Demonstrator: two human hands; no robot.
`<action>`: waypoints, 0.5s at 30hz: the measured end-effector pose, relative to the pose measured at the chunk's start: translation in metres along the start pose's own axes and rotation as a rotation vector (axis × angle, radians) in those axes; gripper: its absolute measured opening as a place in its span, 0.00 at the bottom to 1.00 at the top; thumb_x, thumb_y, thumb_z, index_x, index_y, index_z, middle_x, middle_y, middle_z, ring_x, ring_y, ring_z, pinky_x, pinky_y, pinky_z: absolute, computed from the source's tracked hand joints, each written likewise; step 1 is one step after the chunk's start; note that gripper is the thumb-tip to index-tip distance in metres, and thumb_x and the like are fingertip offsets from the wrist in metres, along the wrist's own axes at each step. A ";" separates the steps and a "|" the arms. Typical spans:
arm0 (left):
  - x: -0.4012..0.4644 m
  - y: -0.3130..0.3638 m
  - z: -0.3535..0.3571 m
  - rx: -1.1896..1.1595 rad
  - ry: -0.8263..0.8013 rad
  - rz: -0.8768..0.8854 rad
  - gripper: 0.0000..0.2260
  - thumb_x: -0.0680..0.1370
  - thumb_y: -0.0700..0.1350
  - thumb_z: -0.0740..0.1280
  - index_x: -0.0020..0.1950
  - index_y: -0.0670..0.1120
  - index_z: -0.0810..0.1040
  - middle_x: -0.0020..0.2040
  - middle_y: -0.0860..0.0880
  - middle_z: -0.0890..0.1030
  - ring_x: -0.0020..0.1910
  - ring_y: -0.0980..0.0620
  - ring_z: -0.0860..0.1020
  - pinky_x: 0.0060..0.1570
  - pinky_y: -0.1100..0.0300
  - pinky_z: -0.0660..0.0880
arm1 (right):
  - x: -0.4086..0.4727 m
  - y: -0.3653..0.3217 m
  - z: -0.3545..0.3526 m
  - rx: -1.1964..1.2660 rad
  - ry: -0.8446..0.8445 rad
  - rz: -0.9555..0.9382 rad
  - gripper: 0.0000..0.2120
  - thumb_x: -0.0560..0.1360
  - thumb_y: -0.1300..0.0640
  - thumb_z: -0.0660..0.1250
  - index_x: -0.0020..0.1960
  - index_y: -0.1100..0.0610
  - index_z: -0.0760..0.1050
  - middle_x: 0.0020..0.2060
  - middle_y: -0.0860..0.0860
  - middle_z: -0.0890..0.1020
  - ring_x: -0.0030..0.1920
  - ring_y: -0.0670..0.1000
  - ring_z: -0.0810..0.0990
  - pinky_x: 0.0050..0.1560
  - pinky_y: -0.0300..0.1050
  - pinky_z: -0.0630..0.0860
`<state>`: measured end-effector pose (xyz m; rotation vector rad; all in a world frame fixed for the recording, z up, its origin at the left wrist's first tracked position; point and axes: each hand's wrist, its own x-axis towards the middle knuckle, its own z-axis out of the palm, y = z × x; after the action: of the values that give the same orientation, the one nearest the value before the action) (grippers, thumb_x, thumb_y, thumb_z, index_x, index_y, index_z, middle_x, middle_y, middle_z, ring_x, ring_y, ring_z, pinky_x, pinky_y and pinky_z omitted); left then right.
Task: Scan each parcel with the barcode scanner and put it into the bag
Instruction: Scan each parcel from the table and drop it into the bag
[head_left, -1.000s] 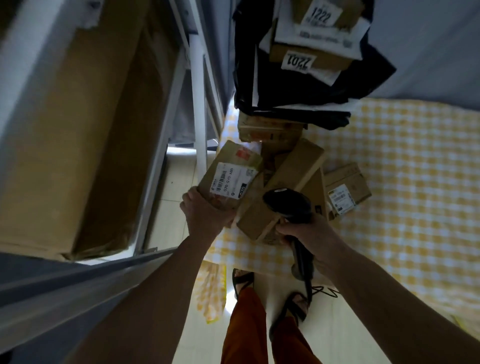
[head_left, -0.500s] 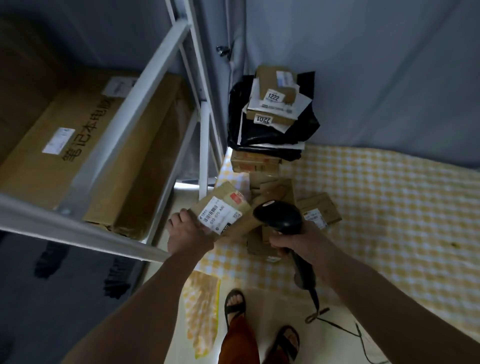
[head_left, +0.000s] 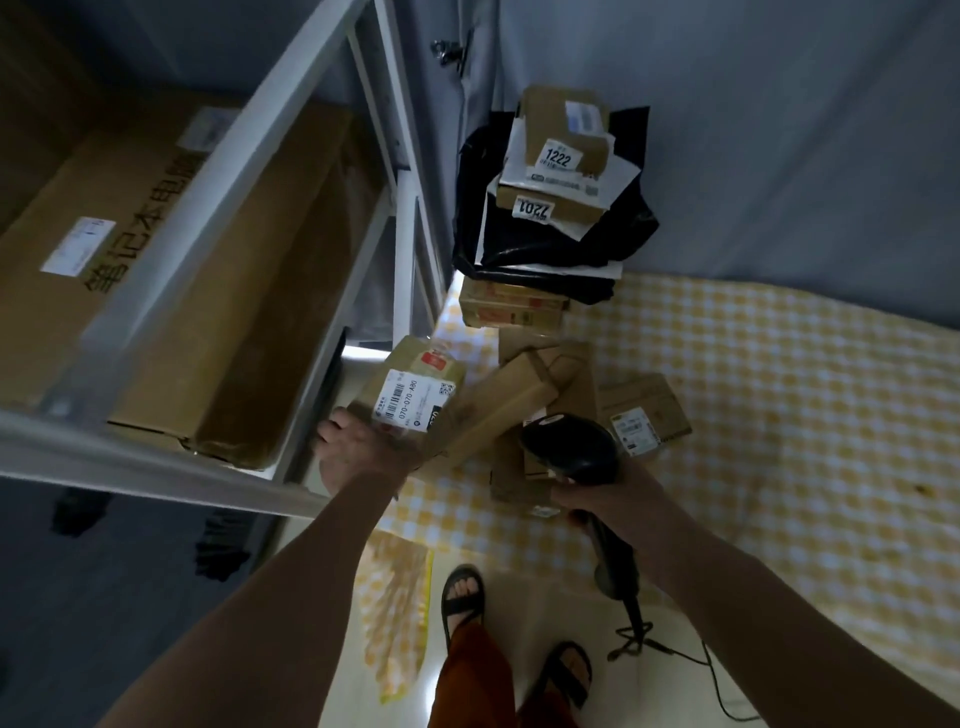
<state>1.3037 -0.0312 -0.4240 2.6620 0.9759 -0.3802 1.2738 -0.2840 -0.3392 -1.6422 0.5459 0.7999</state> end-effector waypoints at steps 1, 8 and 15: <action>0.004 0.001 0.001 -0.019 -0.006 -0.006 0.44 0.67 0.59 0.74 0.71 0.37 0.58 0.66 0.38 0.66 0.66 0.39 0.66 0.63 0.49 0.67 | 0.006 0.001 0.003 -0.003 0.015 0.002 0.12 0.70 0.66 0.73 0.53 0.57 0.78 0.42 0.55 0.81 0.40 0.53 0.80 0.48 0.51 0.79; 0.038 0.001 0.017 -0.057 0.016 0.026 0.41 0.68 0.57 0.75 0.69 0.39 0.58 0.65 0.38 0.65 0.66 0.38 0.65 0.61 0.47 0.69 | 0.057 0.005 0.024 0.004 0.080 0.118 0.08 0.71 0.64 0.72 0.49 0.60 0.77 0.35 0.55 0.78 0.34 0.52 0.77 0.37 0.46 0.73; 0.066 -0.003 0.035 0.048 0.000 0.123 0.44 0.65 0.57 0.77 0.69 0.38 0.58 0.66 0.36 0.65 0.67 0.38 0.64 0.66 0.50 0.63 | 0.113 0.004 0.041 0.077 0.136 0.279 0.10 0.73 0.67 0.70 0.53 0.62 0.75 0.39 0.57 0.78 0.37 0.55 0.77 0.37 0.49 0.75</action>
<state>1.3447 -0.0024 -0.4796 2.7483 0.8081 -0.3812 1.3362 -0.2378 -0.4303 -1.5770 0.9058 0.8613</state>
